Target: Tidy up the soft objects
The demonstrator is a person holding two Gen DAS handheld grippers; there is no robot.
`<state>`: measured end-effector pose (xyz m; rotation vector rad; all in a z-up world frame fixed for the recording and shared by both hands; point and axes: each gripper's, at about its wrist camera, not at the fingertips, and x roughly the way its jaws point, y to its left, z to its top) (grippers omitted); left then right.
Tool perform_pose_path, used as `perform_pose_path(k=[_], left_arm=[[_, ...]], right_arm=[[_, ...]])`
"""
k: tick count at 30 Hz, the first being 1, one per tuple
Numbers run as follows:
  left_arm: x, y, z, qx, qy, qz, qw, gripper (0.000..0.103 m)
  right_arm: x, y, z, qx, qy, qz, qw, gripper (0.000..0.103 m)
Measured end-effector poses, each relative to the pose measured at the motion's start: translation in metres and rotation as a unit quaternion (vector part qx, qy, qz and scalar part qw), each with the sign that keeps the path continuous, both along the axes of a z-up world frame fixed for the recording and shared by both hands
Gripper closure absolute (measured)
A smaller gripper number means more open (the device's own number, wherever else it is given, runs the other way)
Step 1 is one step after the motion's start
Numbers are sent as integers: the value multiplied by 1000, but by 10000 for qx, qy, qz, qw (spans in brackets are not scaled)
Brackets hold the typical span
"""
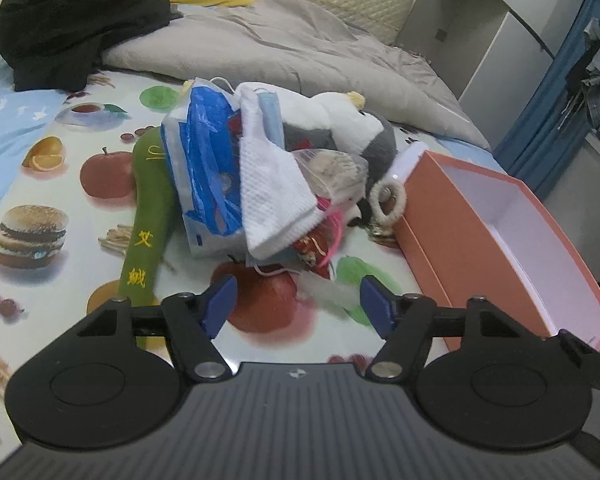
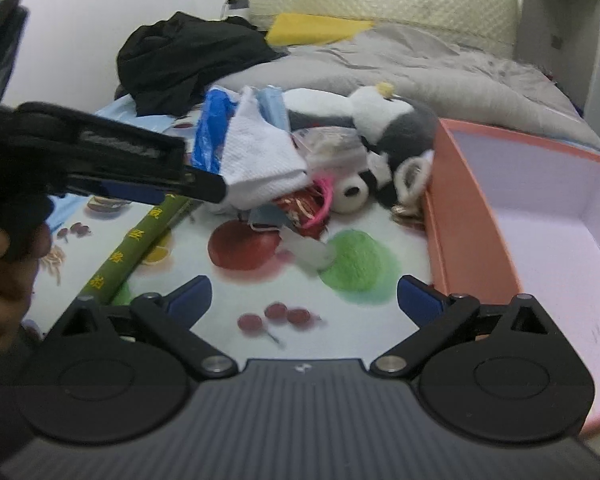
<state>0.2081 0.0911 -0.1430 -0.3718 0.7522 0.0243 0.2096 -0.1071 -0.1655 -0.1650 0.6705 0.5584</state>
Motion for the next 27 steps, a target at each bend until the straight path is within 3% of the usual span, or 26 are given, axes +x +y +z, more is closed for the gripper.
perform_pose_path(k=[3,8,13,18,21,25,27], left_arm=[[14,8,-6,-46,-31,31,10000,34],[39,20,-15,-61,-33,135,9999,39],[58,25,-20,0,-29,185,9998,45],[70,27,-23,49,-23,189,9998,62],[75,26,-24,164,48,207,9996,81],[75,23,-22,268,-14,197,9994,94],[74,22,-20,257,-19,212,9994,96]], right_arm=[[17,8,-9,51,180,-11,9998,3],[46,25,-33,-161,183,33,9997,27],[71,38,-53,-245,83,223,9994,26],[84,48,-61,-296,-52,271,9992,26],[90,54,-66,-290,88,423,9986,28],[90,58,-74,-460,129,403,9980,43],[88,57,-74,-515,58,356,9980,54]])
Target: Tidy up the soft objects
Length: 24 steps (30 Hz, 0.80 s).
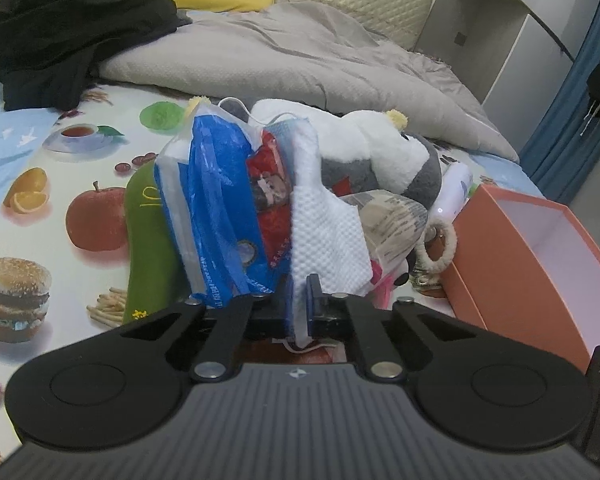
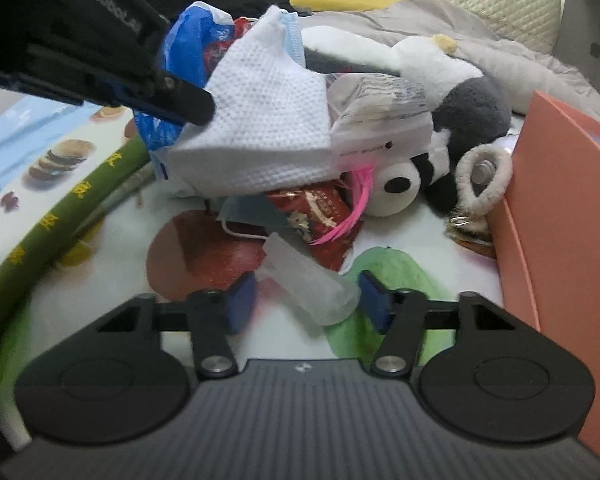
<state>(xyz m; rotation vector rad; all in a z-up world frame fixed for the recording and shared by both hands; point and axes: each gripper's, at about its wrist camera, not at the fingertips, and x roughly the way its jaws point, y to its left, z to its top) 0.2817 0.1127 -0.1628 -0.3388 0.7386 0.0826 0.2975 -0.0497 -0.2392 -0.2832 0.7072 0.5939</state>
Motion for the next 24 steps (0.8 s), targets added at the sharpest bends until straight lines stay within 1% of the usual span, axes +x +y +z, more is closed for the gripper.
perform_pose_path(k=[1,5,10,16,19,24], left_arm=[[-1,-1,1,-15,-4,-3,10000,97],[-8,-6,11,-29,-60,-35,10000,98],[-22,-17,28,-104,-202,-90,9997,100],[-50,-29,46,-216,-324,-153,9991,101],[-67,-33,47,-316,-272,-199,9989,101],[-99,-43,40,-378,-80,-232,9990,101]], right_arm=[[1,-1,1,5,19,-24,10000,66],[3,-12,8,125,169,-187,9996,74],[-5,-21,19,240,137,-240,9993,75],[-24,-36,33,253,21,-389,9989,75],[-34,-47,37,246,-26,-479,9985,75],[-55,-61,41,226,-64,-617,9978,75]])
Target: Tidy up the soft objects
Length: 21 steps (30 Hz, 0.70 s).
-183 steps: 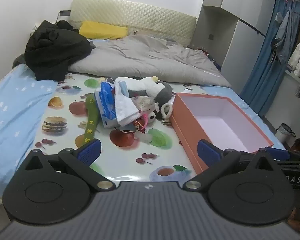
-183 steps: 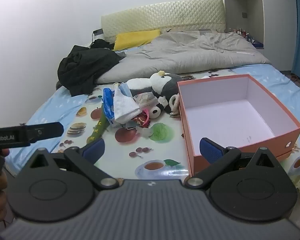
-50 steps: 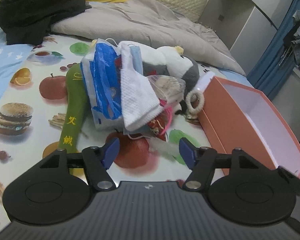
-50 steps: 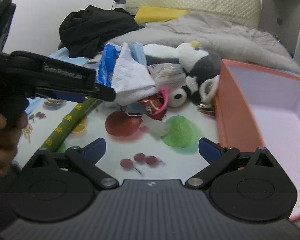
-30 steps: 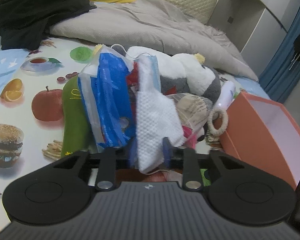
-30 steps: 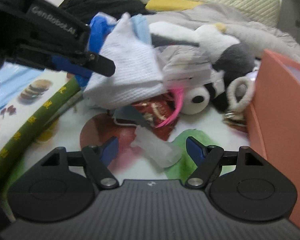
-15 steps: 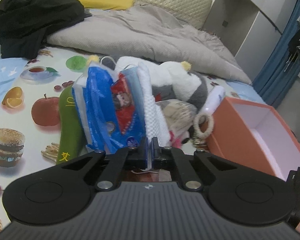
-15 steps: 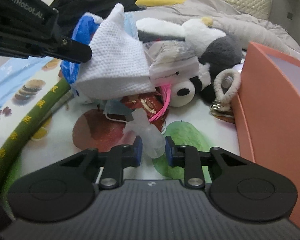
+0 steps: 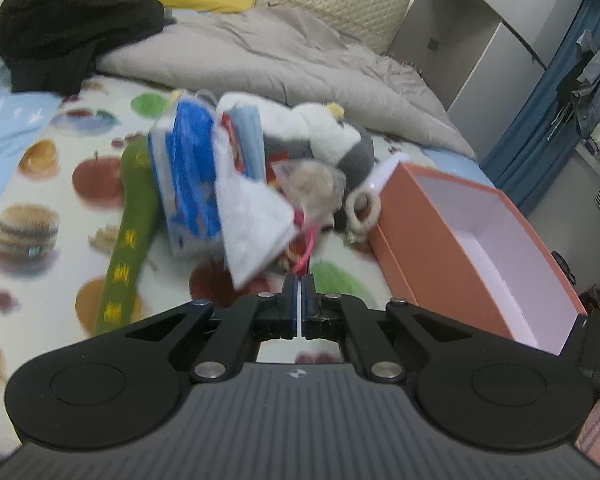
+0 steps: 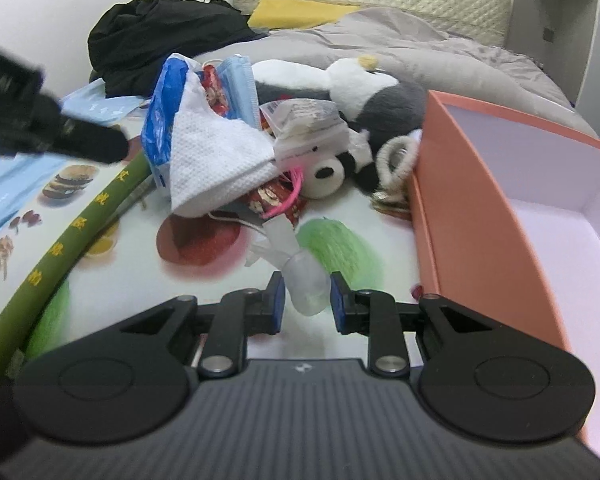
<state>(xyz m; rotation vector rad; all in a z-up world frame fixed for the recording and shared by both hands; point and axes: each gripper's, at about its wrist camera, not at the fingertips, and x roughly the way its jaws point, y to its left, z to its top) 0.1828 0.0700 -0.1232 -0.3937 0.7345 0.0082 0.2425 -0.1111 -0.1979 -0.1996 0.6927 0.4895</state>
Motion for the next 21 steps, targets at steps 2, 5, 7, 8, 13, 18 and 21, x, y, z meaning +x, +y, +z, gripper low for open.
perform_pose_path(k=[2,5,7,8,13,18,21], left_arm=[[-11,0,-6,10,87,10,10000,101],[-26,1,-16,-82,246,44,9997,101],[-32,0,-22,-12,329,47,9994,101],[-34,0,-24,9,344,36,9994,101],[-24,3,-32,323,308,130,9989,100],[11,3,-35,704,195,107,9973,71],[28,4,-39,652,107,149,9977,57]], right_arm=[[-9,-5,-1,-17,20,-61,10000,75],[-19,-11,-5,-33,53,-90,9999,75],[-23,-14,-8,-55,73,-122,9999,75],[-24,-15,-10,-36,100,-136,9999,75],[-24,-13,-14,16,47,-233,9997,75],[-25,-11,-13,34,4,-184,9998,75],[-25,-11,-13,19,6,-194,9998,75]])
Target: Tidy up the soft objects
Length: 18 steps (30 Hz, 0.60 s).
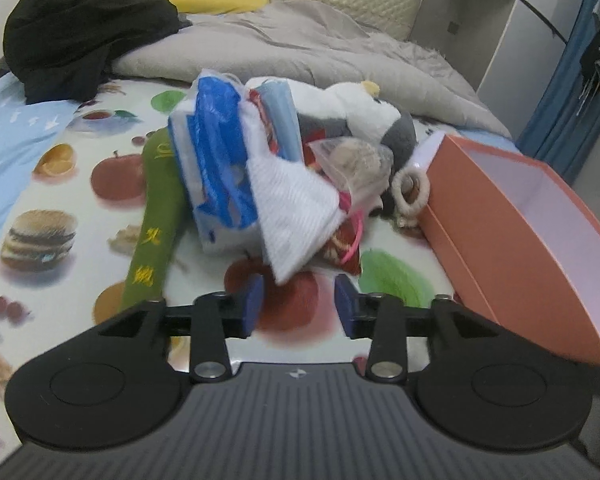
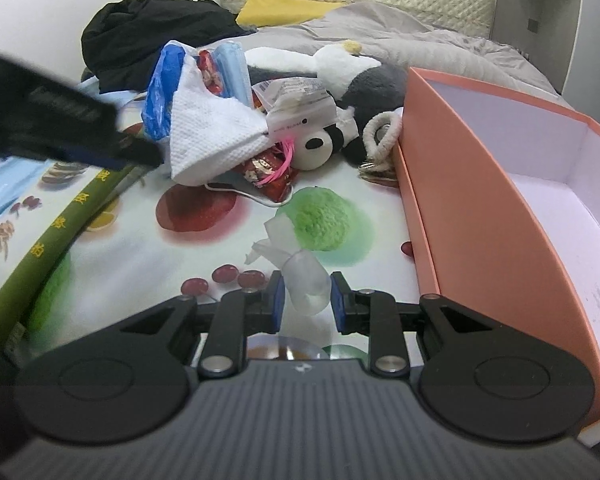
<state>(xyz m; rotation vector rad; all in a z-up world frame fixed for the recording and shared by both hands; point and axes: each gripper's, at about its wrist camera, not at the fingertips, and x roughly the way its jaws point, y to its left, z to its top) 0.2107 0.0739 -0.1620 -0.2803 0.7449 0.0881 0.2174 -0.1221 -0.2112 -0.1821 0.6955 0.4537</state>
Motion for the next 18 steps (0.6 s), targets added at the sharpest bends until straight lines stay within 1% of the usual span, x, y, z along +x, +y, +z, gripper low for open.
perform_pose_path(k=[3,5,7,10,13,14,15,16,17,18], left_arm=[[17,-2,-6,26,43,28,10000,57],[25,-4,-10,145,46,57,9999,57],[35,-4,-16,275,168,148,9994,57],[46,1,-26,209,285,283,9990,57],[55,5,-30,207,290,394,9986,58],[58,7,-30,172,287,415,9986,60],[60,8,-29,145,269,425,9986,68],[62,9,-28,134,236,435,9987,79],[63,9,-26,136,213,440,9987,84],[63,9,-24,144,174,429,9988,93]], right_arm=[[1,-1,0,28,15,-12,10000,75],[2,-1,0,49,8,-13,10000,75],[3,-2,1,79,9,-16,10000,75],[4,-3,2,101,-3,-12,9999,75],[4,-6,3,123,-10,-39,9999,75],[4,-6,3,126,-15,-49,9999,75],[4,-7,3,129,-19,-58,9999,75],[4,-8,3,133,-18,-75,9999,75],[4,-9,3,144,-15,-91,9999,75],[5,-10,3,151,-13,-106,9998,75]])
